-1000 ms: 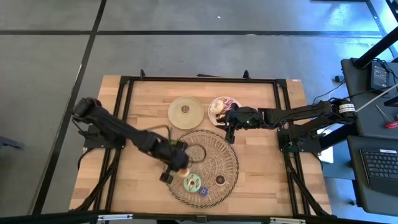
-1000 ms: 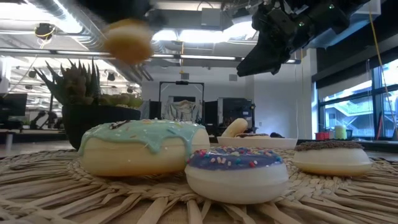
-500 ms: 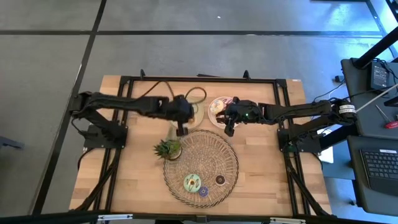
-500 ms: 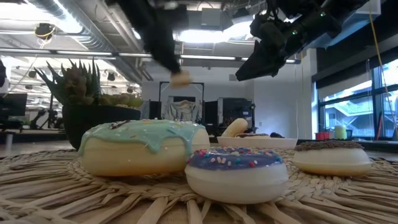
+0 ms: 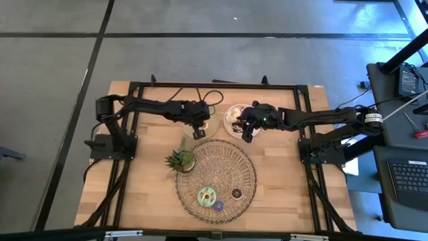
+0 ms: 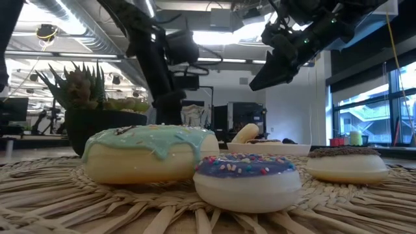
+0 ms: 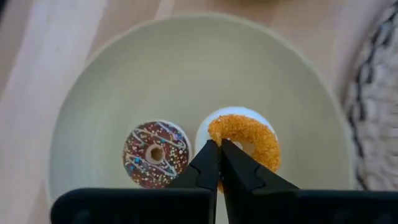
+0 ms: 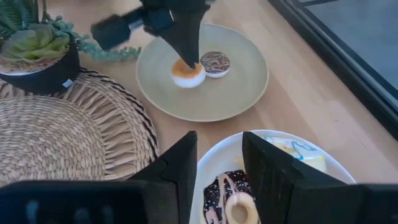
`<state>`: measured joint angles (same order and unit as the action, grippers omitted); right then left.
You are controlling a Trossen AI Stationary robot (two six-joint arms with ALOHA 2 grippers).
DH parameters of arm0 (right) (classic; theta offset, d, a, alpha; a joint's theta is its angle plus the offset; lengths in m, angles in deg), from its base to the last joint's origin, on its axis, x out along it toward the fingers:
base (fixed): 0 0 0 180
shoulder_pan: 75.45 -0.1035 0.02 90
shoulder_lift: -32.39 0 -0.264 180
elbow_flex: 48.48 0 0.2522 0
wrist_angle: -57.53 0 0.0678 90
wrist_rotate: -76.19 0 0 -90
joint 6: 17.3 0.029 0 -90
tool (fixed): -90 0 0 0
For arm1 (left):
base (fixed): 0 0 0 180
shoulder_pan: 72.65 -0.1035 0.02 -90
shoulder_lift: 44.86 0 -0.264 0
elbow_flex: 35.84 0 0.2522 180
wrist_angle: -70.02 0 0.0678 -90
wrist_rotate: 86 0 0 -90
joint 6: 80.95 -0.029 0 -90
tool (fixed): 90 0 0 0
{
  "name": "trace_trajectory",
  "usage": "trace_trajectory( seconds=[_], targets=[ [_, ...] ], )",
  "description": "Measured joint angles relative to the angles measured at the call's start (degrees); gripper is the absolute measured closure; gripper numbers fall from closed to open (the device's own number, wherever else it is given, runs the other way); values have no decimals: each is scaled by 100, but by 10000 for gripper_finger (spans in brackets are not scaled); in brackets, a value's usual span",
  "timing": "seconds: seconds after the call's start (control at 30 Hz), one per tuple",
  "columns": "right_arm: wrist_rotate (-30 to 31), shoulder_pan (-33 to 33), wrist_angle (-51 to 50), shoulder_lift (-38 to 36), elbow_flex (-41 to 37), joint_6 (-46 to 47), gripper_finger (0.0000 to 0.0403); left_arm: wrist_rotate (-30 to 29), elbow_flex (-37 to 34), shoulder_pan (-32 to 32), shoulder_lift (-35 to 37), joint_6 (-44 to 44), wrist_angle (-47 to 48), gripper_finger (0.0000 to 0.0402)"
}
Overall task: Pick & Place donuts
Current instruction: Put the small yellow donut on the brown plate, then put the large light blue donut on the white plate
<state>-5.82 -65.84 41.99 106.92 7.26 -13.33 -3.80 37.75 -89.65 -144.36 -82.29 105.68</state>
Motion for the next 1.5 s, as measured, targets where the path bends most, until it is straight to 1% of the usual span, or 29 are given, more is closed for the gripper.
trace_trajectory(
  seconds=[0.07, 0.2, 0.23, 0.4, 0.73, 0.87, 1.0, 1.33, 1.5],
  targets=[
    [0, 3, -14, 0, 0, 0, 273, -27, 0, -7, -131, 4, -58, 399],
    [-1, 3, -22, 0, 0, 0, 273, -397, 0, -4, -280, 12, -114, 397],
    [-2, 3, -23, 0, 0, 1, 273, -413, 0, -4, -289, 20, -101, 397],
    [-2, 3, -26, 0, 0, 2, 273, -210, 0, -4, -285, 155, -94, 394],
    [-2, 1, -109, 0, 0, 4, 273, -219, 0, 7, -272, 162, -92, 368],
    [-2, 1, -122, 0, 0, 18, 273, -371, 0, 7, -270, 220, -82, 358],
    [-2, 1, -136, 0, 0, 20, 273, -570, 0, 7, -269, 228, -64, 341],
    [-2, 1, -246, 0, 0, 23, 273, -581, 8, 7, -255, 366, 2, 282],
    [-2, 1, -245, 0, 0, 35, 273, -832, 350, 51, -189, 374, 497, 256]
  ],
)
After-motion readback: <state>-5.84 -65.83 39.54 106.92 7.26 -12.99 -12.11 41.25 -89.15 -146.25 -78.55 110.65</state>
